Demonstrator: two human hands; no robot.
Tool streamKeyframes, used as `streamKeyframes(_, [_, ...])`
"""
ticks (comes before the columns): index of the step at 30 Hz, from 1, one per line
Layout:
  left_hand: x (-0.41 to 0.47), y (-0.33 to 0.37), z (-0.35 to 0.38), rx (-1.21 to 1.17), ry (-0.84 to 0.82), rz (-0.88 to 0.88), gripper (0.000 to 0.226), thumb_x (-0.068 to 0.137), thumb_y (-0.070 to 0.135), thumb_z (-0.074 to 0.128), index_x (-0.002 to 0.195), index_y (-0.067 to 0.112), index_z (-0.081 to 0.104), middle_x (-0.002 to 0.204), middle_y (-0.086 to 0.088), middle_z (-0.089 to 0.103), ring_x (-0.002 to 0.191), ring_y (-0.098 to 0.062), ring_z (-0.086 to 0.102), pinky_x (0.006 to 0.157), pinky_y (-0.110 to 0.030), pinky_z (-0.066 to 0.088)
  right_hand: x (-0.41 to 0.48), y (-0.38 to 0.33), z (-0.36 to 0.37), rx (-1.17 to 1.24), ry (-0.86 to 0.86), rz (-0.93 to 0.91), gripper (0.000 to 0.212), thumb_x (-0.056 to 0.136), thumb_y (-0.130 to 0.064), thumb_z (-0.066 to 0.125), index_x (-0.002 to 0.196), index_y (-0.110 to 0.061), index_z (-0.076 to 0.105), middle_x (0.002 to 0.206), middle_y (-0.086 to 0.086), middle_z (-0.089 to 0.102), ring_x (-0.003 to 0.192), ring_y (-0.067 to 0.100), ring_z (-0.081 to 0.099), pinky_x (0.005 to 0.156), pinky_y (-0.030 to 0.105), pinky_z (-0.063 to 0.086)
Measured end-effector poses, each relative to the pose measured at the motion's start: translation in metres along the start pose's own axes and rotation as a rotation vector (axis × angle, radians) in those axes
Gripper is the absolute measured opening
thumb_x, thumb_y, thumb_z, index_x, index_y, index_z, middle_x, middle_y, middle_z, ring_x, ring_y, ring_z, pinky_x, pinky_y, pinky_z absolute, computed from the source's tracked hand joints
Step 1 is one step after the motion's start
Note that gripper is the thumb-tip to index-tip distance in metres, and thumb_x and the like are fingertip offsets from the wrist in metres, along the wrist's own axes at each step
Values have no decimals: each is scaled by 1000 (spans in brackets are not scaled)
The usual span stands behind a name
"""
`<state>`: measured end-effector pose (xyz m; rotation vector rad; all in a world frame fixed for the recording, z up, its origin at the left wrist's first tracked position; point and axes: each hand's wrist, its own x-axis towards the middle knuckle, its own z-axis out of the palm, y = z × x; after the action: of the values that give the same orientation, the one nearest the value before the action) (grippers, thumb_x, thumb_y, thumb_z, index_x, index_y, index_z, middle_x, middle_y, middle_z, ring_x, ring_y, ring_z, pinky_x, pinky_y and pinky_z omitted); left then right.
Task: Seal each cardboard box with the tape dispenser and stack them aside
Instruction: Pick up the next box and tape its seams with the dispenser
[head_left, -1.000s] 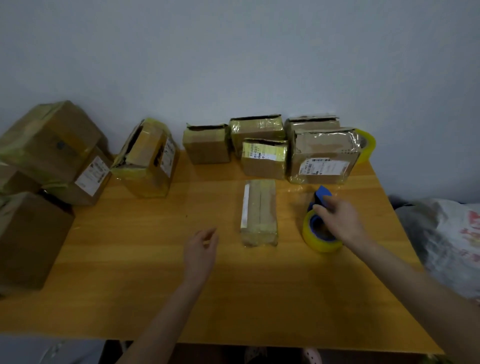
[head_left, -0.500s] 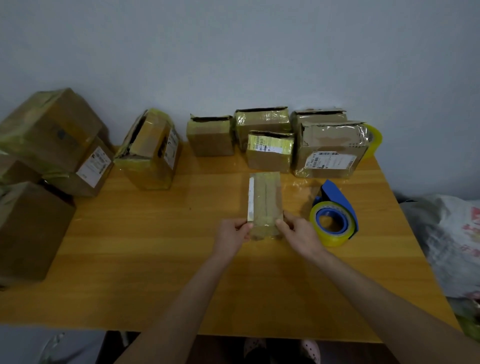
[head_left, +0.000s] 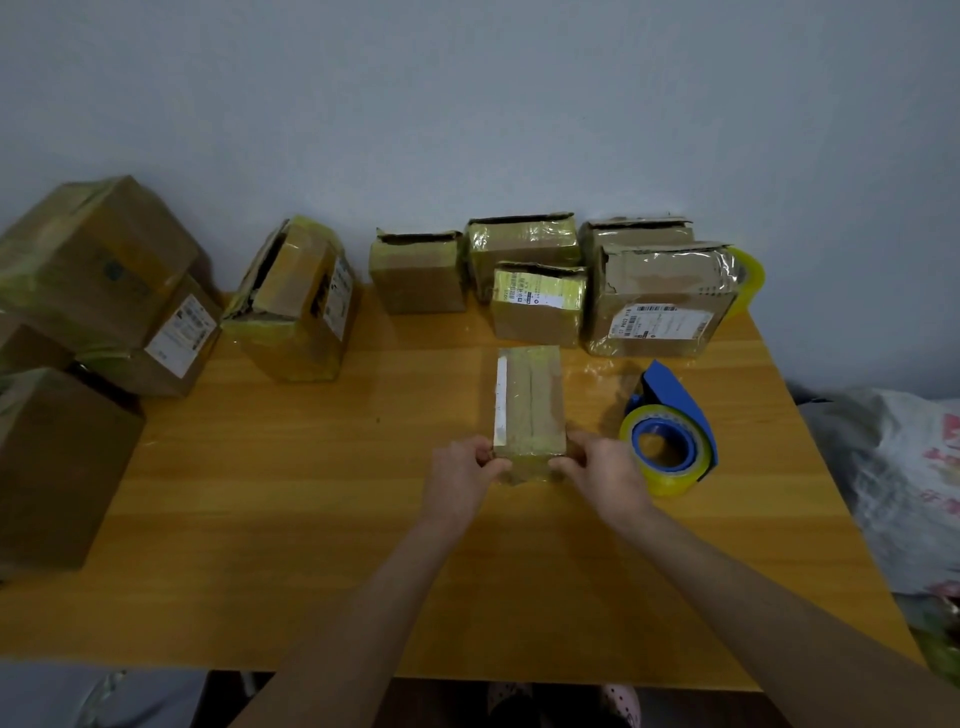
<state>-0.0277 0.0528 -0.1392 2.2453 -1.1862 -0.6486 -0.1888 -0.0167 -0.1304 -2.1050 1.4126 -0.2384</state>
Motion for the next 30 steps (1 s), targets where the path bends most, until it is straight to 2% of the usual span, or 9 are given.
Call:
streamKeyframes(4, [0, 7, 12, 99, -13, -27, 50, 70, 31, 83, 94, 18, 41, 93, 4, 45, 85, -16, 53, 65, -22, 38, 5, -3, -6, -129, -28, 11, 60, 79, -50, 71, 127, -17, 56, 111, 1, 62, 95, 16, 61, 77, 29, 54])
streamKeyframes(8, [7, 11, 12, 1, -59, 172, 93, 68, 30, 84, 143, 12, 32, 136, -7, 45, 122, -22, 48, 96, -35, 45, 13, -10, -8, -143, -61, -37, 103, 71, -62, 71, 152, -22, 20, 128, 6, 58, 109, 24, 61, 82, 36, 53])
streamKeyframes(11, [11, 10, 10, 94, -156, 231, 99, 78, 32, 76, 153, 17, 13, 140, -14, 48, 120, -26, 53, 99, -38, 44, 16, -11, -1, -194, -51, -6, 93, 76, -64, 64, 146, -17, 27, 107, 5, 67, 91, 22, 68, 68, 31, 53])
streamKeyframes(15, [12, 14, 12, 104, -84, 174, 86, 78, 45, 69, 148, 21, 26, 117, -13, 63, 100, -26, 61, 80, -33, 49, 21, -3, 1, -200, -10, -14, 60, 87, -58, 56, 128, -15, 45, 96, 4, 68, 84, 22, 67, 63, 30, 49])
streamKeyframes(18, [17, 11, 10, 161, -128, 206, 75, 86, 34, 65, 148, 20, 27, 107, -14, 67, 87, -22, 64, 76, -29, 52, 26, 3, -2, -141, -75, -55, 53, 91, -45, 58, 131, -13, 49, 101, 5, 70, 88, 20, 67, 68, 29, 52])
streamKeyframes(22, [16, 6, 6, 35, -140, 196, 70, 88, 26, 67, 147, 25, 29, 108, -9, 68, 83, -15, 63, 75, -26, 54, 27, 0, -10, -83, -150, -39, 64, 87, -46, 65, 139, -18, 42, 102, 1, 68, 80, 13, 62, 60, 21, 46])
streamKeyframes(25, [15, 9, 9, -71, -78, 93, 74, 89, 51, 56, 149, 26, 21, 112, -3, 66, 75, -7, 62, 68, -24, 54, 28, -8, -12, -70, -135, -50, 76, 85, -50, 64, 145, -16, 31, 108, 2, 67, 75, 11, 60, 52, 14, 40])
streamKeyframes(27, [21, 15, 9, -74, -102, 1, 86, 85, 65, 51, 151, 29, 10, 127, -6, 59, 90, -15, 64, 79, -31, 54, 26, -15, -7, -140, -125, -47, 69, 90, -42, 61, 144, -14, 29, 106, 1, 66, 74, 11, 59, 48, 13, 39])
streamKeyframes(30, [36, 20, -1, 139, -182, -27, 105, 70, 75, 59, 150, 31, 6, 142, -11, 39, 122, -31, 48, 97, -45, 44, 12, -28, 12, -56, -212, -5, 64, 94, -22, 60, 147, -17, 25, 108, 2, 66, 90, 18, 65, 71, 28, 56])
